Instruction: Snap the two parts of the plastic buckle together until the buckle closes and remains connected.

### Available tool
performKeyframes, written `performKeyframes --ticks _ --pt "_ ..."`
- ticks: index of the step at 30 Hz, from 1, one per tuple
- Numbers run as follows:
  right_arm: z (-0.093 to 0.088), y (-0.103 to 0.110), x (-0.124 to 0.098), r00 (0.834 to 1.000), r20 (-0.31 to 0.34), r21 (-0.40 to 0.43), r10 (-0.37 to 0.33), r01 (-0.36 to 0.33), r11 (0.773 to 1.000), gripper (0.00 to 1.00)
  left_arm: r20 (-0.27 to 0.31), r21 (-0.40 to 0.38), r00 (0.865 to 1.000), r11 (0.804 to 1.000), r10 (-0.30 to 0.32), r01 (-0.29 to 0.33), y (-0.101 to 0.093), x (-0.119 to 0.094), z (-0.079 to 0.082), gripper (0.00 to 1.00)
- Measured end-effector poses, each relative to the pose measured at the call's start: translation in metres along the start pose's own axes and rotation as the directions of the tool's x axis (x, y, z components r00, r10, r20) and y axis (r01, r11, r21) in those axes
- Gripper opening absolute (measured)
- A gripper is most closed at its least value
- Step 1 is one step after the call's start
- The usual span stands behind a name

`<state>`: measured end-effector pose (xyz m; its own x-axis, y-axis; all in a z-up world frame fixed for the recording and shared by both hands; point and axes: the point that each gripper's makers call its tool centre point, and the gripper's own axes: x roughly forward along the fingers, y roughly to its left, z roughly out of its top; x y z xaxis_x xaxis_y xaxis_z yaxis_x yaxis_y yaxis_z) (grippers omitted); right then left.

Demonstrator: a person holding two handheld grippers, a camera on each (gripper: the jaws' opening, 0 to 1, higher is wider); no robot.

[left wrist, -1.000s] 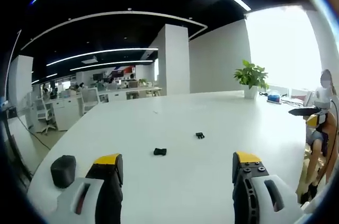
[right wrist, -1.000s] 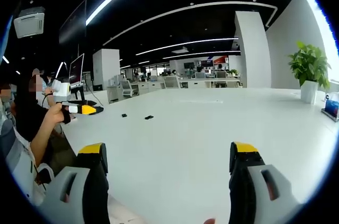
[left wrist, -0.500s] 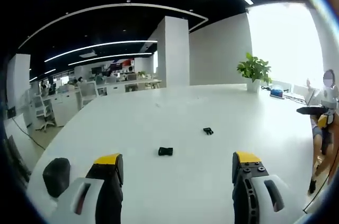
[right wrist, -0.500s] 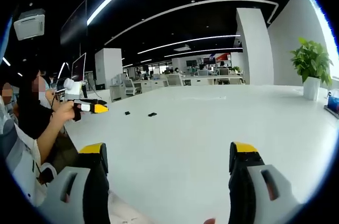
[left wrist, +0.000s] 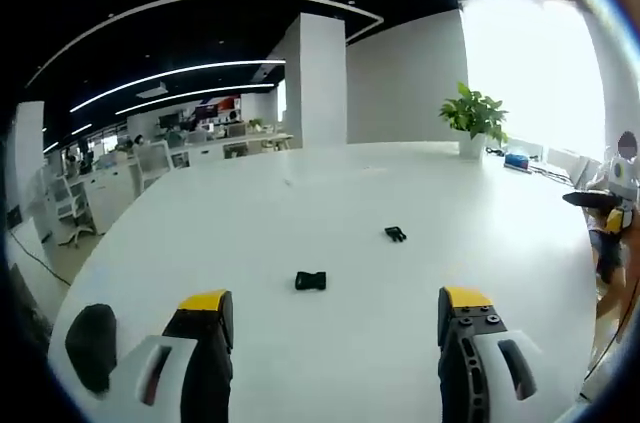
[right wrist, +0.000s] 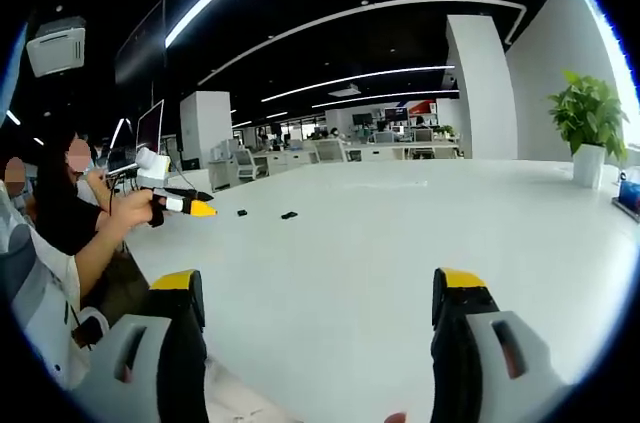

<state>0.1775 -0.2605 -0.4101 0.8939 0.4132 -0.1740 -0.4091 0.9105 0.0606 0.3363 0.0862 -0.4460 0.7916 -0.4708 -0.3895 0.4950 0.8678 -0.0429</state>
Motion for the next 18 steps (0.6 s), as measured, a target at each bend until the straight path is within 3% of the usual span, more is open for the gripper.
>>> performKeyframes --ticks 14,18 --pt "-0.001 0.001 -0.002 1.0 -0.008 0.0 0.001 -0.001 1.0 0.94 -0.04 -0.017 0.999 1.0 -0.018 0.017 0.004 0.025 -0.002 0.83" --pt "0.0 0.001 -0.002 1.0 -0.011 -0.005 0.002 -0.002 1.0 0.94 -0.044 -0.026 0.999 1.0 0.002 -0.003 0.009 0.031 -0.004 0.8"
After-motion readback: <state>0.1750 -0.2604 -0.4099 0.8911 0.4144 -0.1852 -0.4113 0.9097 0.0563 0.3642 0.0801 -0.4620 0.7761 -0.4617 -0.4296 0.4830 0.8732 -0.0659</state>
